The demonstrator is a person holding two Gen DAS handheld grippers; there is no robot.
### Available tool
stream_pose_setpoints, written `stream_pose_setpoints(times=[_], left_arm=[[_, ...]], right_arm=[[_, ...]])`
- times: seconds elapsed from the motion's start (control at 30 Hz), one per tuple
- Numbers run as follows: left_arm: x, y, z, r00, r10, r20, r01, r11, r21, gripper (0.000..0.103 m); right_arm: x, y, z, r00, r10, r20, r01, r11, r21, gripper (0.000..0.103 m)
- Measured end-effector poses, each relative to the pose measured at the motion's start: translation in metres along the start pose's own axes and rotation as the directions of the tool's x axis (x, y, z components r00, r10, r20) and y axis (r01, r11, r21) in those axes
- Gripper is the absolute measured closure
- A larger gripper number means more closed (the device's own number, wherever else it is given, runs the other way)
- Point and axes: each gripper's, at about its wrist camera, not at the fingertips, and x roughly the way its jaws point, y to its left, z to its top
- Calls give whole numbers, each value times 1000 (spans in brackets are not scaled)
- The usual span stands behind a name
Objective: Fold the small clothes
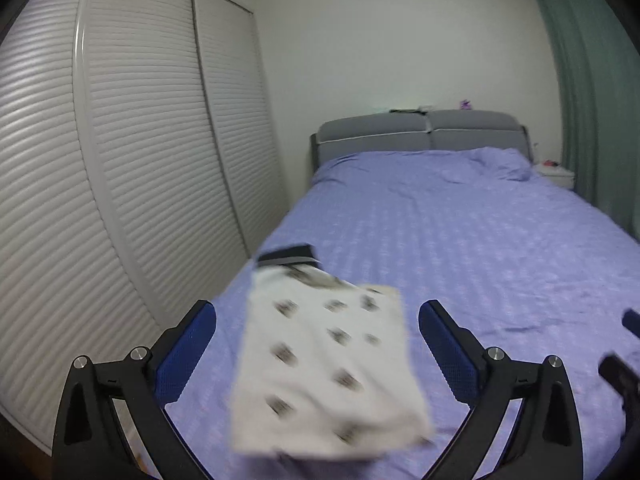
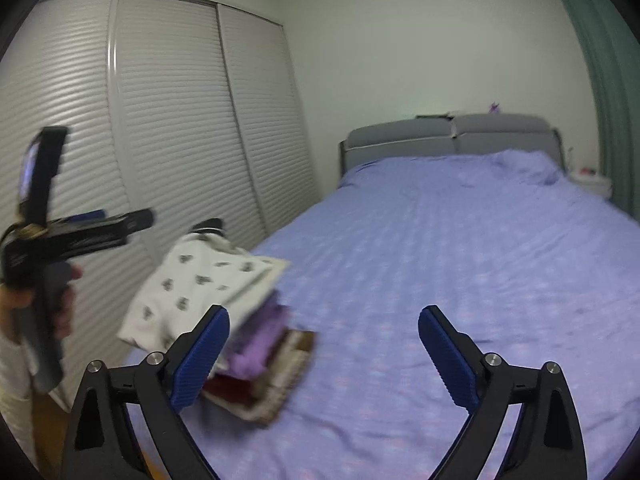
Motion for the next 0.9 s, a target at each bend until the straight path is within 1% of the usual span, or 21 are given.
stream_pose_setpoints(times=[0.07, 0.1, 0.17, 0.3, 0.33, 0.47, 0.5, 0.57, 0.67, 0.8, 0.9], left_arm=[[-21, -19, -16, 999, -38, 7, 39, 999, -10, 0], [-30, -28, -17, 999, -47, 11, 47, 999, -11, 0], [-52, -51, -34, 996, -79, 31, 80, 997, -6, 0], [-83, -88, -58, 992, -120, 41, 120, 993, -3, 0], [-92, -101, -68, 990, -135, 43, 135, 991, 1, 0], [-118, -147, -93, 986, -160, 41, 158, 986, 48, 0], [-121, -153, -97, 984, -174, 33, 172, 984, 46, 0], [-129, -172, -110, 974, -226, 10, 226, 973, 36, 0], [-138, -191, -123, 965, -262, -7, 262, 965, 24, 0], [-157, -216, -139, 963, -269, -3, 269, 963, 20, 0], [-166, -228, -143, 961, -277, 2, 277, 961, 23, 0]], right_arm=[[-20, -16, -1, 1000, -21, 3, 21, 1000, -9, 5], [-29, -23, -3, 1000, -28, 3, 28, 1000, -9, 4], [-48, -39, -8, 999, -44, 1, 44, 999, 6, 3], [-87, -66, -23, 997, -77, -5, 77, 997, 9, 3], [-97, -73, -27, 996, -84, -6, 84, 996, 11, 2], [-134, -95, -45, 991, -136, -13, 136, 991, -5, 2], [-142, -100, -49, 989, -147, -15, 147, 989, -10, 2], [-157, -109, -57, 985, -171, -18, 171, 985, -23, 2], [-181, -122, -67, 979, -202, -10, 202, 979, -27, 2], [-209, -140, -78, 972, -235, 3, 235, 972, -16, 2], [-227, -152, -86, 968, -251, 14, 251, 968, 2, 2]])
